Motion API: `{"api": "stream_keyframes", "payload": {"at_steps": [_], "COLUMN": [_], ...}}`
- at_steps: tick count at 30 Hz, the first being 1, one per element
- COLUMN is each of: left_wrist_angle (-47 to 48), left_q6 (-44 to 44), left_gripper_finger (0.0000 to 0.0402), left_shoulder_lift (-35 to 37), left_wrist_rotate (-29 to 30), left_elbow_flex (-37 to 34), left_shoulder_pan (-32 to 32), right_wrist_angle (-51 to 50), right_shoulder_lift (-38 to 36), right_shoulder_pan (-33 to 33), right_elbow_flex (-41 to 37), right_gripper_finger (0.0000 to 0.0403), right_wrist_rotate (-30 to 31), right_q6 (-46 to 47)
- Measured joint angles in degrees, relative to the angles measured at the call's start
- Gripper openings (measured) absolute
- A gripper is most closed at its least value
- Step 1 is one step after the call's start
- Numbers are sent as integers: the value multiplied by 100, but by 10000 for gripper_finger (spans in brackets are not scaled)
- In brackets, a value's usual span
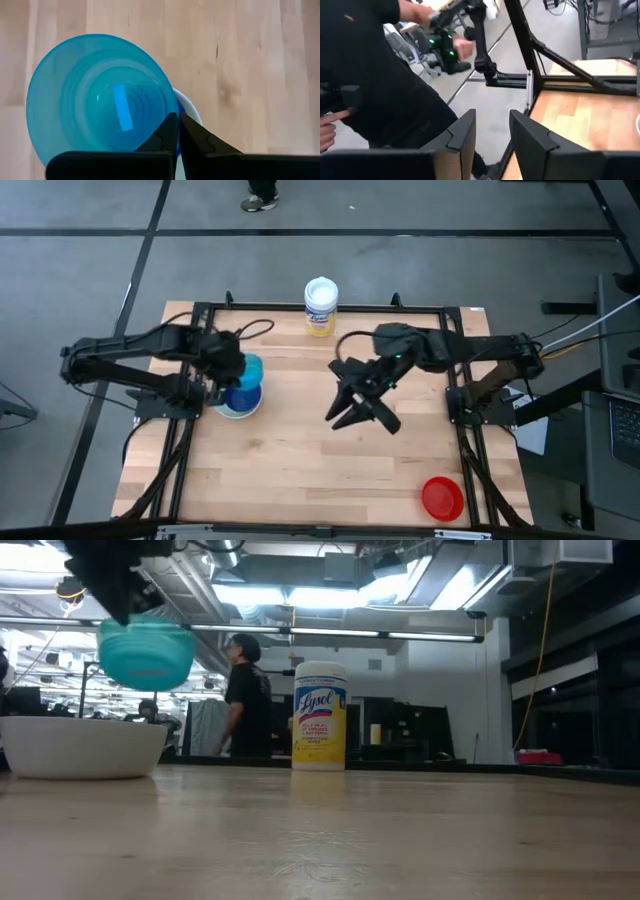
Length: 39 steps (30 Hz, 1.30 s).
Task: Nest bowls inside each other
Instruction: Stack the light blue bowl on top of the blue bowl, then stack the red bowl on top of the light blue bowl
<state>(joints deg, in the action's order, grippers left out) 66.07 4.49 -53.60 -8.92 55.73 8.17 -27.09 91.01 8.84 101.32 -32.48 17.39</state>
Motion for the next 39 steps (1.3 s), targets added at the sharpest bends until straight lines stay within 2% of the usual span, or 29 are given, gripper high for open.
{"api": "stream_keyframes", "payload": {"at_steps": [6,14,19,25,30,39], "left_wrist_angle": [-642,-1121,-1238,-1215,-1474,-1440], "left_q6": [-951,-1727,-1918,-2197,-2444,-2643], "left_gripper_finger": [1,1,1,6,31,114], "left_shoulder_lift": [160,125,1,-350,-462,-608], "left_wrist_rotate": [397,623,1006,1044,1048,928], "left_elbow_flex": [-749,-1795,-1726,-1736,-1736,-1733], "left_shoulder_pan": [-705,-1294,-1406,-1408,-1410,-1386], "right_wrist_angle": [4,-129,-178,-282,-299,-471], "right_shoulder_lift": [-217,-313,-381,-397,-397,-589], "right_shoulder_pan": [-70,-136,-129,-133,-129,-151], "right_elbow_flex": [0,0,-2,-2,-2,-2], "right_gripper_finger": [113,136,141,131,128,141], "right_wrist_rotate": [188,182,188,207,161,185], "right_q6": [66,167,153,153,183,202]}}
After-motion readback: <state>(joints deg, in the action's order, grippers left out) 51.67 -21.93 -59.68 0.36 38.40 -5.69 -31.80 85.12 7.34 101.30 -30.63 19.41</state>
